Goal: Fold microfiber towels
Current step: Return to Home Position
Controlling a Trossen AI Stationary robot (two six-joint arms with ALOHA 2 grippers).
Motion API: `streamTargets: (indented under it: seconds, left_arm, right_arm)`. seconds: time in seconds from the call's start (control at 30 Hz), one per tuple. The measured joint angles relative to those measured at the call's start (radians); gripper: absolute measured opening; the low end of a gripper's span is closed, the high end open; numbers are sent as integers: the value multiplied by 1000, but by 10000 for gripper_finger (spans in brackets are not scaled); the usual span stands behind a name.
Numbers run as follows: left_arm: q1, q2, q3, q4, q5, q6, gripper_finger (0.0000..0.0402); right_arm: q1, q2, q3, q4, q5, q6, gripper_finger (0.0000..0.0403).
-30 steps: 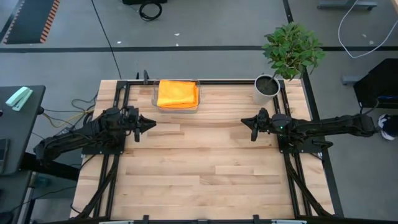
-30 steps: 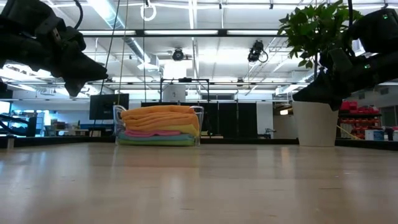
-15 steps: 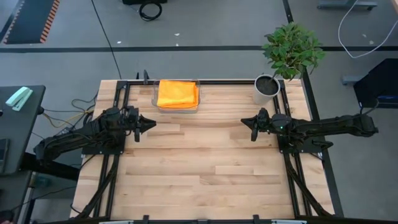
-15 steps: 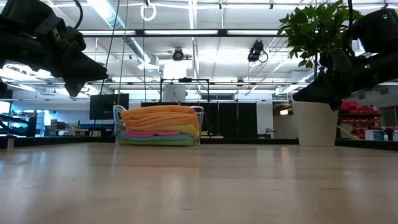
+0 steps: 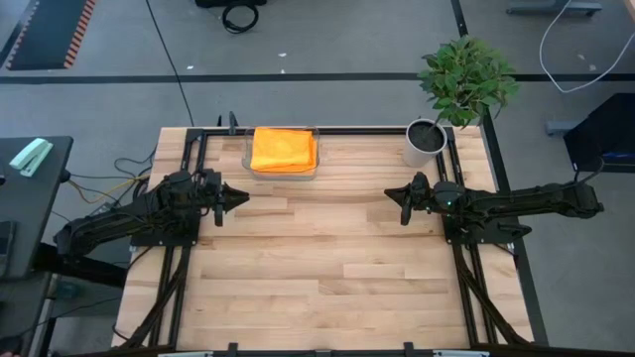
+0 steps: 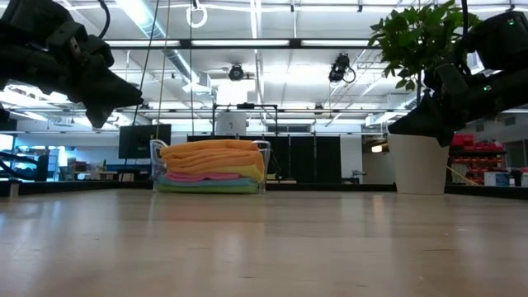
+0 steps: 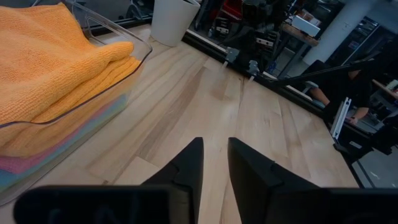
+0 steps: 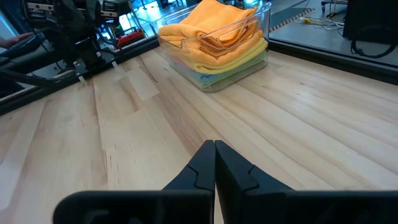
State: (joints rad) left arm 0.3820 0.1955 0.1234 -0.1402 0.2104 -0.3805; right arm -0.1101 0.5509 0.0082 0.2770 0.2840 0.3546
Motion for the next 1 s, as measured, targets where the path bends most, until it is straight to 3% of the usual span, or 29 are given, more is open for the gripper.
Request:
streamTargets:
  seconds: [1.0]
  left_arm:
    - [0,0,0,0,0,-1,81]
  right_arm:
    - [0,0,0,0,0,0,10]
